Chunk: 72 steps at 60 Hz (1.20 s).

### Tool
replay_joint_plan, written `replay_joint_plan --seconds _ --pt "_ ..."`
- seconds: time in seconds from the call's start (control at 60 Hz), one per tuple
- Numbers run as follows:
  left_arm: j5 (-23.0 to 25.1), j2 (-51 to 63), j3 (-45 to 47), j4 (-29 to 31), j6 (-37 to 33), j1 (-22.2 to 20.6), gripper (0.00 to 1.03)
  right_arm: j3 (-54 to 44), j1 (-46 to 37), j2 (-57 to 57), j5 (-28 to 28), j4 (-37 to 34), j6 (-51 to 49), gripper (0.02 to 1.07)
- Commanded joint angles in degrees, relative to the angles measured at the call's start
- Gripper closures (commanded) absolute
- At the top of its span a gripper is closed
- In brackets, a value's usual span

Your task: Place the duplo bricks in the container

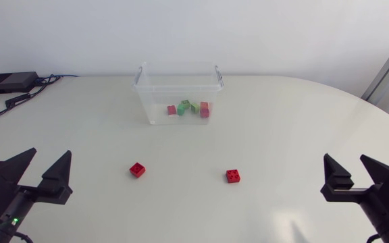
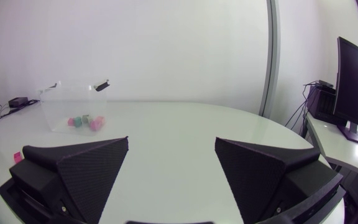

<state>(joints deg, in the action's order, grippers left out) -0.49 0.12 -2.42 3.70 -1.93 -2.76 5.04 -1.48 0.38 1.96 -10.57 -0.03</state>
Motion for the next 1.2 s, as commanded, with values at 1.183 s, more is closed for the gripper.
replay_joint_plan --seconds 1.183 --pt "-0.39 95.15 -53.13 27.58 -13.45 -14.46 0.07 46.29 11.06 79.25 -15.58 -20.72 -3.13 0.06"
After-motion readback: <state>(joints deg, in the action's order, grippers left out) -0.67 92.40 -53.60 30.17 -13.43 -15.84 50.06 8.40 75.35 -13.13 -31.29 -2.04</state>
